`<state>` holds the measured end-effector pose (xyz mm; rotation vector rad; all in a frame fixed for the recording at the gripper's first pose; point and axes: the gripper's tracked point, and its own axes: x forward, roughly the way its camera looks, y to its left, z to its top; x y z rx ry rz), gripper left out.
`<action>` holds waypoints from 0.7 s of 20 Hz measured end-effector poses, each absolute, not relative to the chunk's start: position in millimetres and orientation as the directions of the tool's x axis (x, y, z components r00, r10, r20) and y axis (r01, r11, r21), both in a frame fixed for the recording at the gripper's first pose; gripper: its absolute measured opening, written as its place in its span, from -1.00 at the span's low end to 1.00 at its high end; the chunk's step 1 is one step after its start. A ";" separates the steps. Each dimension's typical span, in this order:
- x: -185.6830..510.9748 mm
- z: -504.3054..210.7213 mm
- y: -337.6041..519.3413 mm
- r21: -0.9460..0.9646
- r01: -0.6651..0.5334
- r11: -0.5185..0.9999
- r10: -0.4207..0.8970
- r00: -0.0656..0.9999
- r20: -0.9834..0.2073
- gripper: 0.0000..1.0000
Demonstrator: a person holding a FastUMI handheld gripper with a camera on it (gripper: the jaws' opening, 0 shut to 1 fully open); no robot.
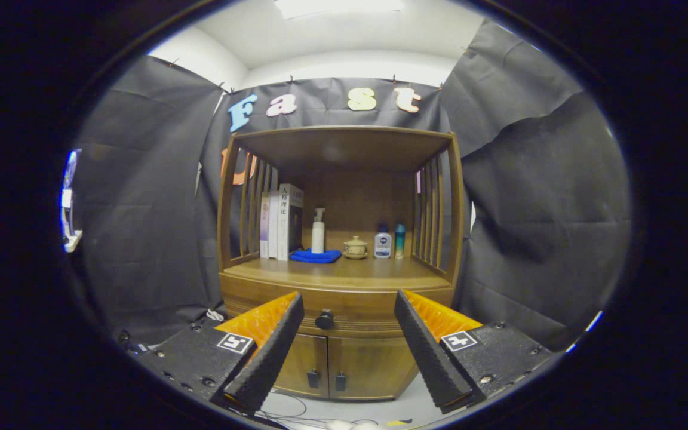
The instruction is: Pull open the drawer, take out the items inside it, and place them on the countertop above the cabinet.
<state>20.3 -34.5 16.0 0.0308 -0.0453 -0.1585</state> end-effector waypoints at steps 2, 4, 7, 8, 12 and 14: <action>29.2 13.6 -36.8 0.038 0.168 0.985 -0.169 0.985 0.036 0.99; 42.0 9.0 -35.9 0.039 0.172 0.984 -0.173 0.985 0.023 0.99; 67.0 2.1 -34.0 0.023 0.179 0.984 -0.179 0.984 0.008 0.99; 74.3 -1.3 -32.9 0.014 0.180 0.983 -0.180 0.984 0.001 0.99; 116.1 -19.3 -28.0 0.004 0.177 0.984 -0.176 0.984 -0.027 0.99; 138.0 -33.6 -24.6 0.008 0.169 0.986 -0.168 0.984 -0.050 0.99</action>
